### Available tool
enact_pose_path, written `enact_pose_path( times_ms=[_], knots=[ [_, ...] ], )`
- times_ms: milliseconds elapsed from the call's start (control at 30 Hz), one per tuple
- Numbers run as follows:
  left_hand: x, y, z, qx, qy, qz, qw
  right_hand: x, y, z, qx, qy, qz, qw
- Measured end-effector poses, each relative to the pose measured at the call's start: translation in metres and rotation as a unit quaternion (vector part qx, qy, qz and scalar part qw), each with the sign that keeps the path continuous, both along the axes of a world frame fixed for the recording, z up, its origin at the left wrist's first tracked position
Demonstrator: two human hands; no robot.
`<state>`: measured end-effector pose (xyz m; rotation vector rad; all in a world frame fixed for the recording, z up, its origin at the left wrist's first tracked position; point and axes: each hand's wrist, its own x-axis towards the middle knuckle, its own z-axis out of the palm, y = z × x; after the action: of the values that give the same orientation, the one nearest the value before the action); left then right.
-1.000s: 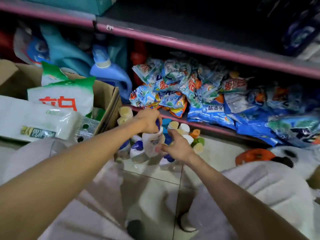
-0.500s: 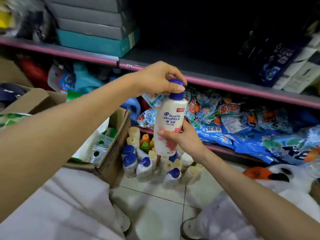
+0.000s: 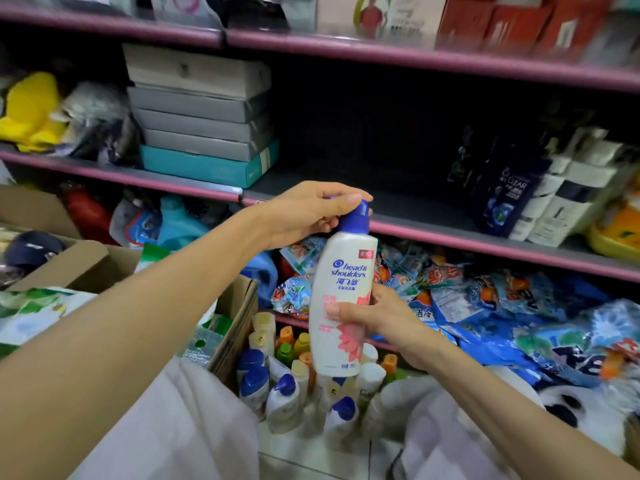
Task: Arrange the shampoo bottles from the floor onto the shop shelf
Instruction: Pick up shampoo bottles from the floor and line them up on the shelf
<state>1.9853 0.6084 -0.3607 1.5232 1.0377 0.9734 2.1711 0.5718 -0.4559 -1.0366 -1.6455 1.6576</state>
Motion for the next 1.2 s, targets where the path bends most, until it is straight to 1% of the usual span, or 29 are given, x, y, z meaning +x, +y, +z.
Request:
enact_pose_path(
  times_ms=[100, 167, 300, 467, 533, 633, 700, 767, 867, 933, 1000, 1100, 1200],
  knots=[
    [0.006, -0.002, -0.004, -0.023, -0.075, 0.046, 0.996, 0.004, 0.001, 0.006, 0.001, 0.003, 0.003, 1.000],
    [0.008, -0.005, -0.003, -0.022, -0.097, 0.066, 0.993, 0.004, -0.001, 0.010, 0.002, 0.003, 0.008, 1.000],
    [0.010, -0.014, 0.003, -0.019, -0.092, 0.068, 0.993, 0.004, -0.007, 0.015, 0.005, 0.005, 0.020, 1.000],
    [0.008, -0.016, 0.009, -0.026, -0.114, 0.057, 0.991, 0.004, -0.005, 0.024, 0.006, 0.010, 0.020, 1.000],
    [0.005, -0.014, 0.009, -0.033, -0.118, 0.057, 0.991, 0.004, -0.001, 0.026, 0.009, 0.001, 0.022, 1.000],
    [0.002, -0.012, 0.002, -0.022, -0.095, 0.068, 0.993, 0.002, 0.006, 0.025, 0.015, -0.023, 0.025, 0.999],
    [0.002, -0.011, -0.007, -0.018, -0.107, 0.080, 0.991, -0.001, 0.013, 0.026, 0.024, -0.034, 0.020, 0.999],
    [0.000, -0.014, -0.022, -0.041, -0.113, 0.085, 0.989, -0.007, 0.024, 0.031, 0.031, -0.033, 0.005, 0.999],
    [-0.005, -0.022, -0.054, -0.116, -0.081, 0.053, 0.989, -0.016, 0.041, 0.045, 0.053, -0.012, -0.025, 0.998],
    [-0.003, -0.026, -0.069, -0.142, -0.068, 0.038, 0.987, -0.024, 0.051, 0.054, 0.066, 0.015, -0.033, 0.997],
    [0.003, -0.024, -0.078, -0.148, -0.100, 0.059, 0.982, -0.031, 0.059, 0.064, 0.082, 0.019, -0.031, 0.996],
    [0.007, -0.014, -0.082, -0.125, -0.155, 0.112, 0.974, -0.039, 0.072, 0.084, 0.118, -0.006, -0.041, 0.992],
    [0.005, -0.005, -0.082, -0.119, -0.161, 0.131, 0.971, -0.044, 0.089, 0.107, 0.145, -0.017, -0.095, 0.985]
  ],
)
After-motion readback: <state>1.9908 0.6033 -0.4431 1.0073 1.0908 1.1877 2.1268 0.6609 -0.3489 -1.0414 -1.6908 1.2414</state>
